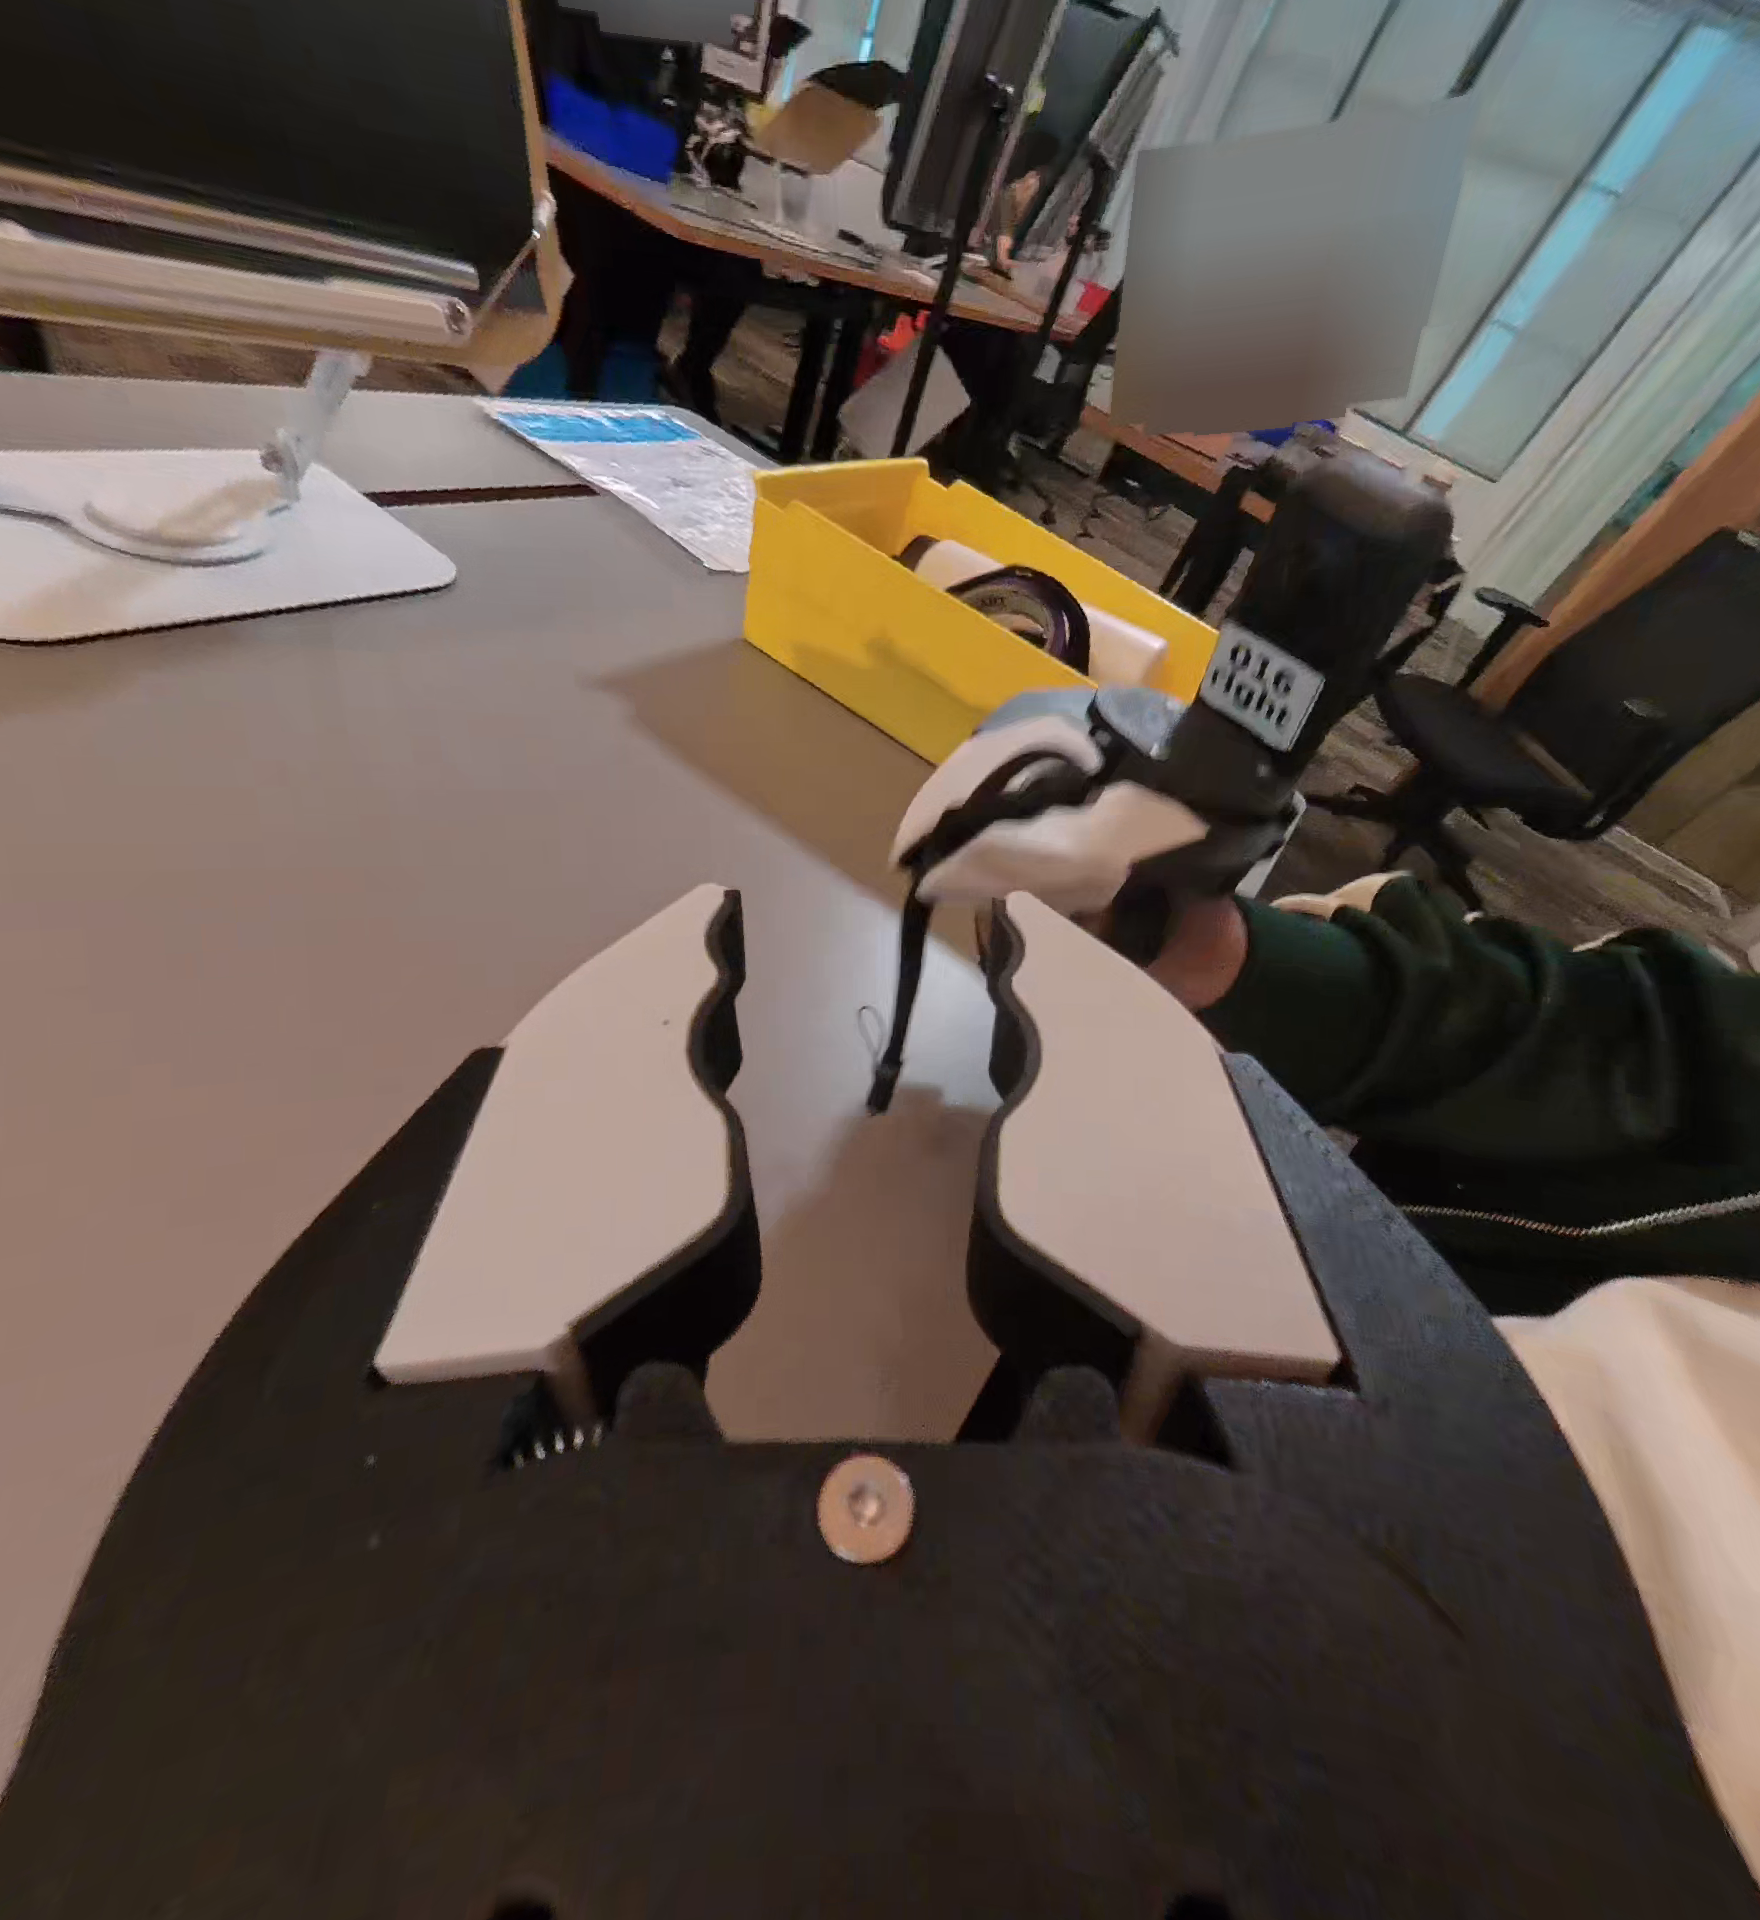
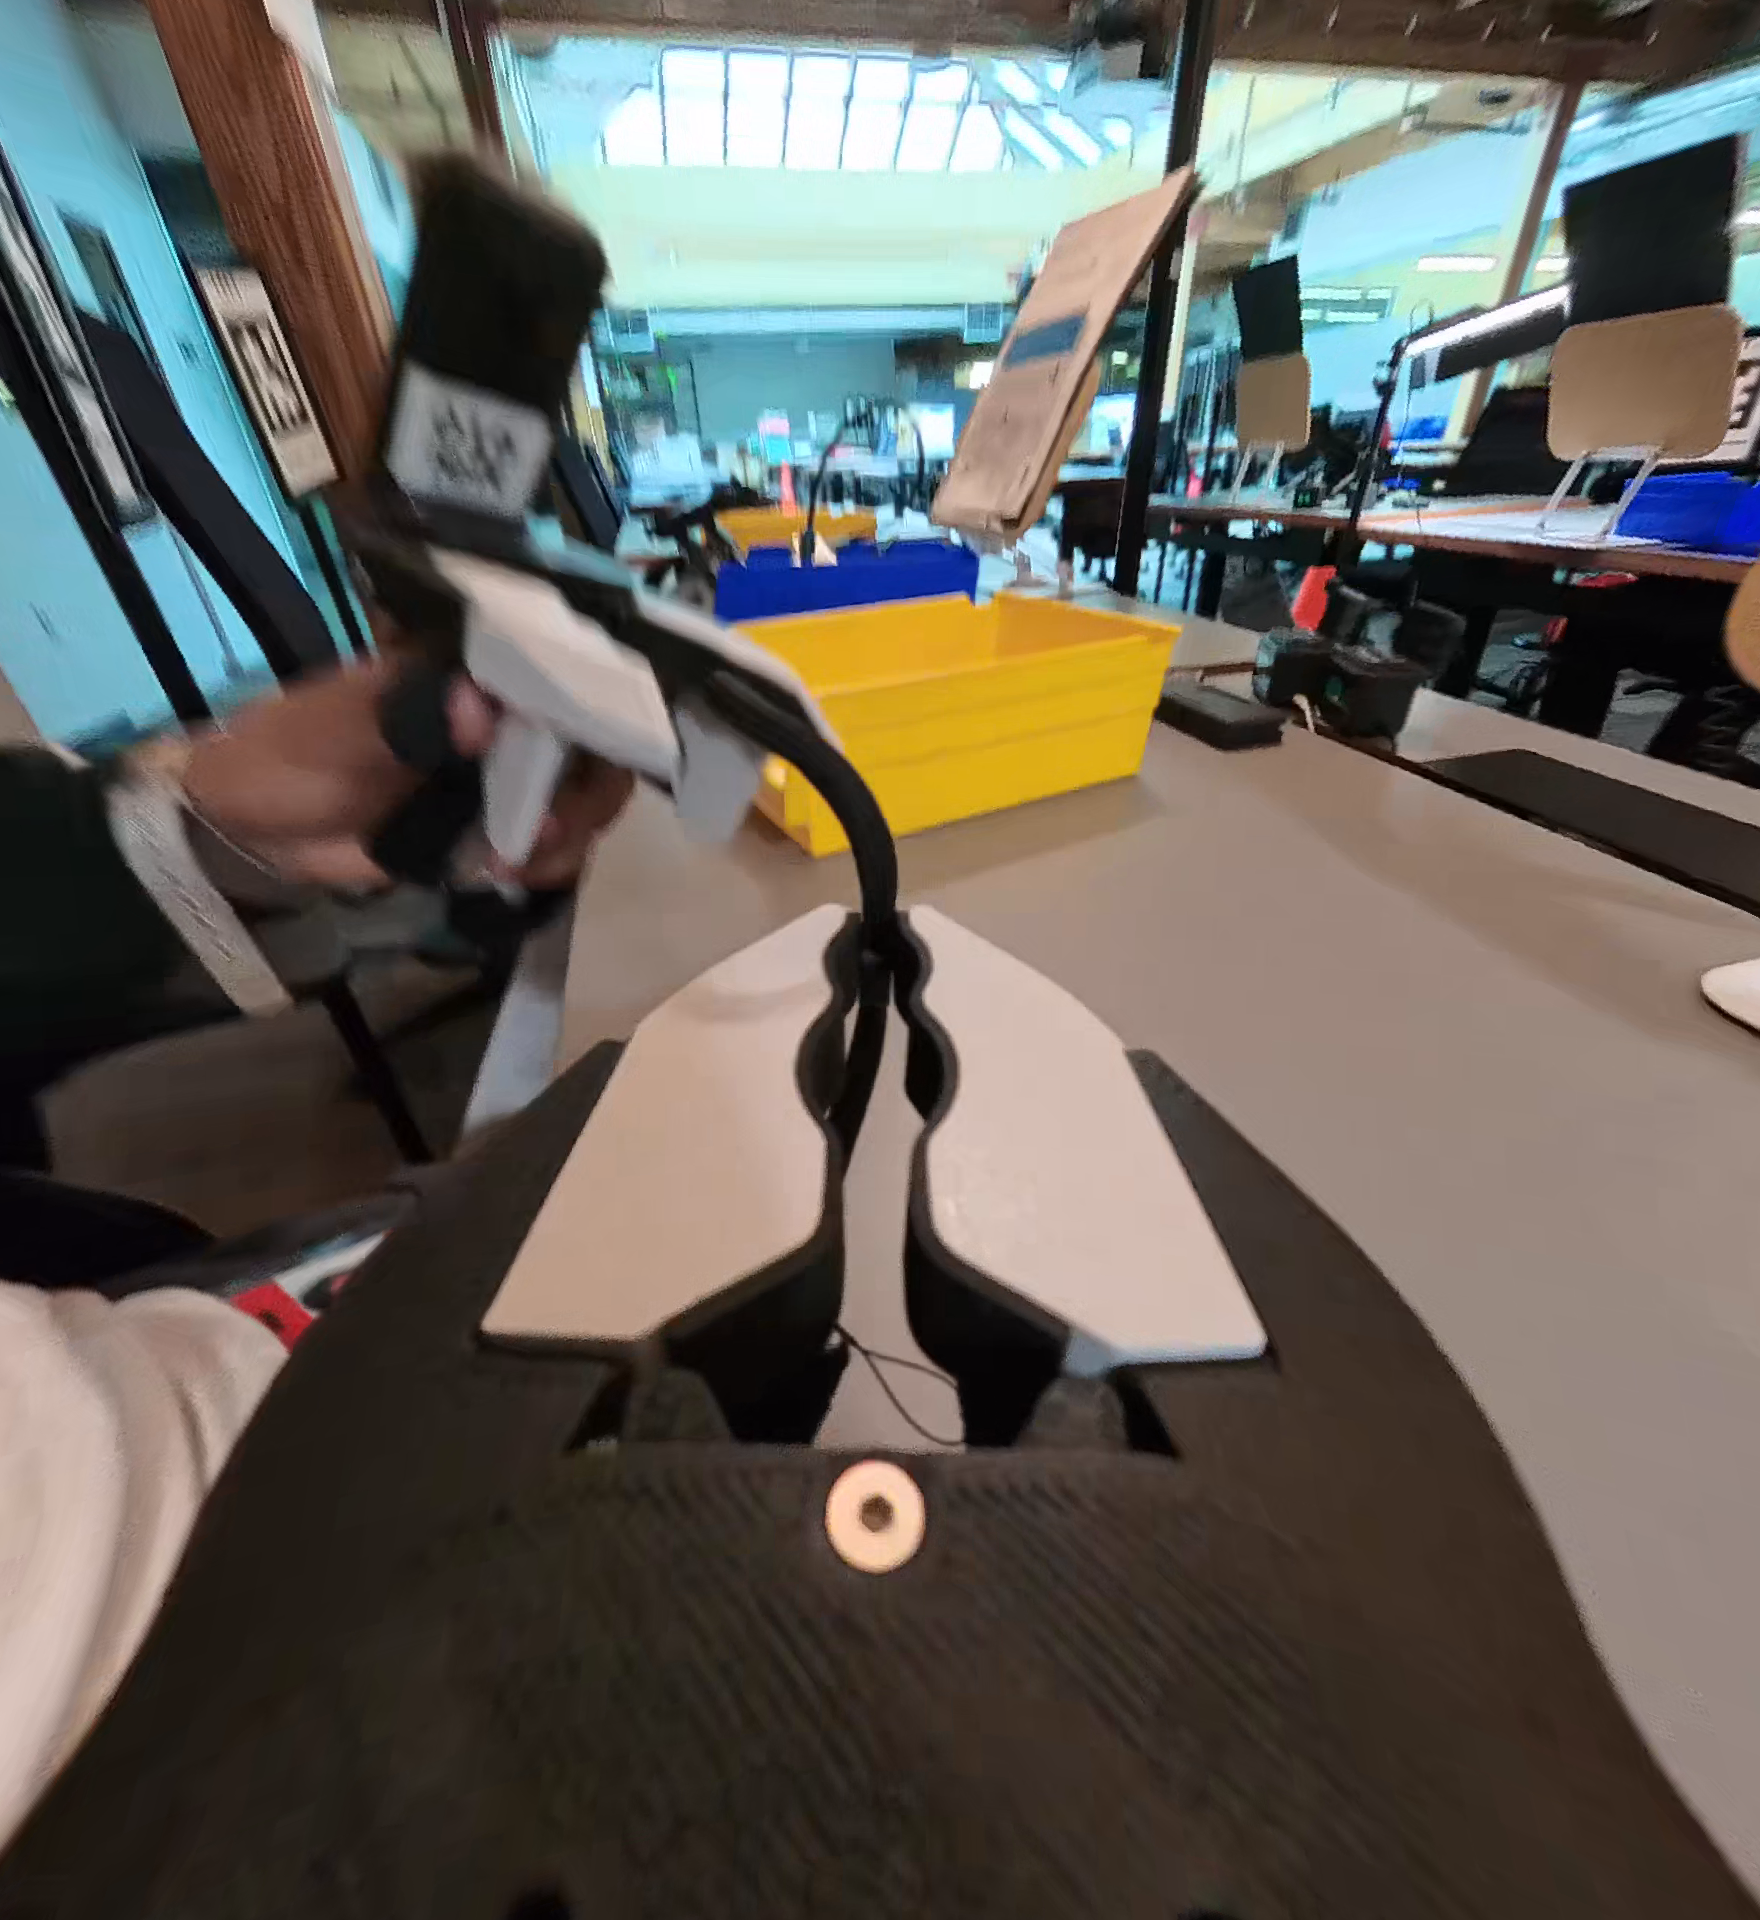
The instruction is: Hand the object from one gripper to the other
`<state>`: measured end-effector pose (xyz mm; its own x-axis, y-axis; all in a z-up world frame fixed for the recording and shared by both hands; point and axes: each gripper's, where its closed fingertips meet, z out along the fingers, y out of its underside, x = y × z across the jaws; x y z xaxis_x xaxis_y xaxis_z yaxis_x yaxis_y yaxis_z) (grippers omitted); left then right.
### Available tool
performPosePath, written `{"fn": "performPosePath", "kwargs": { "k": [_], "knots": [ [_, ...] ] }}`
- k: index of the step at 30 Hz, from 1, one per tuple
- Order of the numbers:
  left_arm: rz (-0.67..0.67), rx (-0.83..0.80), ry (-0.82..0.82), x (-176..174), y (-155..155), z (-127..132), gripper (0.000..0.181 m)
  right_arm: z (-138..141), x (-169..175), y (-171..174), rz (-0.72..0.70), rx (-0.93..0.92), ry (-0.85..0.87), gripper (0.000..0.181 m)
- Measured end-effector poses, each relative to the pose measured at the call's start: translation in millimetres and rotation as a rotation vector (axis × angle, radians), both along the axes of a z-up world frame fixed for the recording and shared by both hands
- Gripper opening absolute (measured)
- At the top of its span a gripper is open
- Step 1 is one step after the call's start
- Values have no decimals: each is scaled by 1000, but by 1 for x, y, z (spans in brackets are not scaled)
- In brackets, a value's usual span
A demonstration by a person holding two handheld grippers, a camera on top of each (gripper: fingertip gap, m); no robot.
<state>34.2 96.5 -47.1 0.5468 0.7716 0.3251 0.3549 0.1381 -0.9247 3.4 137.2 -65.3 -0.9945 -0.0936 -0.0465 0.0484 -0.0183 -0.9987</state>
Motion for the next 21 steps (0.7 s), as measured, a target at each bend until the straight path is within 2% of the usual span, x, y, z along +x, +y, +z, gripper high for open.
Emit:
{"fn": "performPosePath", "kwargs": {
  "k": [2,5,8,11,15,18,19,21],
  "knots": [
    [-72,-14,-11,-5,7,-26,42,5,-2,10,16,-35,-47,6],
    [-221,8,-59,-7,35,-67,42,3,-2,20,5,-29,-53,6],
    [-360,64,-126,-6,69,-89,42,3,3,27,-12,-29,-44,6],
    [-436,12,-108,-6,93,-93,36,2,3,34,-42,-21,-43,6],
    [-495,-103,-83,-4,109,-101,6,0,1,44,-84,-16,-50,6],
    [-528,-88,-89,-3,117,-99,6,2,-2,50,-113,-33,-55,7],
    [-531,-83,-88,-4,119,-99,6,3,-4,52,-125,-44,-55,15],
    [-543,-58,-79,-4,121,-95,6,7,-13,55,-176,-93,-62,55]
  ]
}}
